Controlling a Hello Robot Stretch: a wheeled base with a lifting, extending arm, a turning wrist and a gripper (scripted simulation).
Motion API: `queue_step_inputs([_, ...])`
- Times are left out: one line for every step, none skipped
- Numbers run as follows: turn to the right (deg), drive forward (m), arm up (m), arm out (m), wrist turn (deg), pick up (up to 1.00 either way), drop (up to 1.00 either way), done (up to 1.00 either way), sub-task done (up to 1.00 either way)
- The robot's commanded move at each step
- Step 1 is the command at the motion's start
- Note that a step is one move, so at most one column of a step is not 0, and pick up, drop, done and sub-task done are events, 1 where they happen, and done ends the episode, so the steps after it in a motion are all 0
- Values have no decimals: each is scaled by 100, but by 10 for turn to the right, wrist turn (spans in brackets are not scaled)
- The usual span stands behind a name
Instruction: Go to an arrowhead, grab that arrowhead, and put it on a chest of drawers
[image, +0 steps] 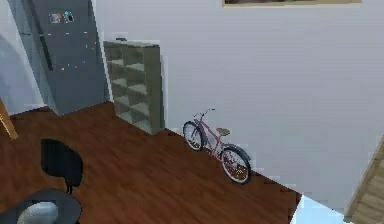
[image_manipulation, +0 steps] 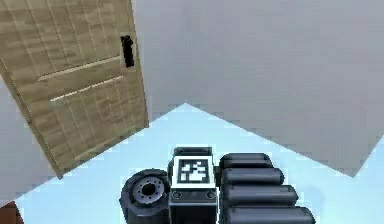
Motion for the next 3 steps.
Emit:
queue_step_inputs([0,100,0,0,0,0,0,0,0])
queue_step_inputs([-450,0,0,0,0,0,0,0,0])
queue_step_inputs([-30,0,0,0,0,0,0,0,0])
